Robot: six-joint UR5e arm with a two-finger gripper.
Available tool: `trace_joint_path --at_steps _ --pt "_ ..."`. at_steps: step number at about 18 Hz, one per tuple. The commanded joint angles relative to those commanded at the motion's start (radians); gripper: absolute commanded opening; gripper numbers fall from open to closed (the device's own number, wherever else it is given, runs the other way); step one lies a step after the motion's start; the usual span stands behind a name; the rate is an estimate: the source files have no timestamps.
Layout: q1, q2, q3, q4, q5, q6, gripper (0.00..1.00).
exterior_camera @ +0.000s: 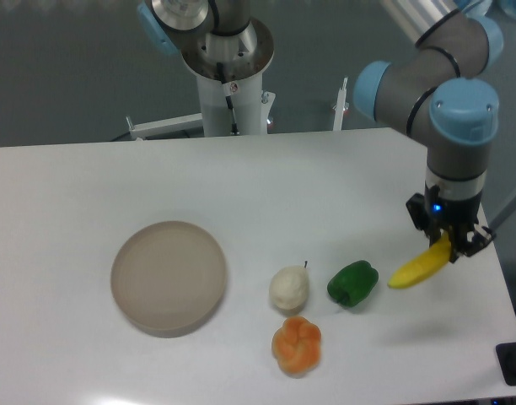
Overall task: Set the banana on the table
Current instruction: 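Lift the held yellow banana up and away from the table edge, then move the banana toward the green pepper and lower it onto the table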
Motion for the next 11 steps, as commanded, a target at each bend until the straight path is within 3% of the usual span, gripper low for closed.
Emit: trace_joint_path --at_steps 4,11 --pt "0.062 0.029 -0.104 0.006 -0.077 0.094 0.30" --pt "0.054 0.026 -0.181 0.014 -0.078 0.042 0.28"
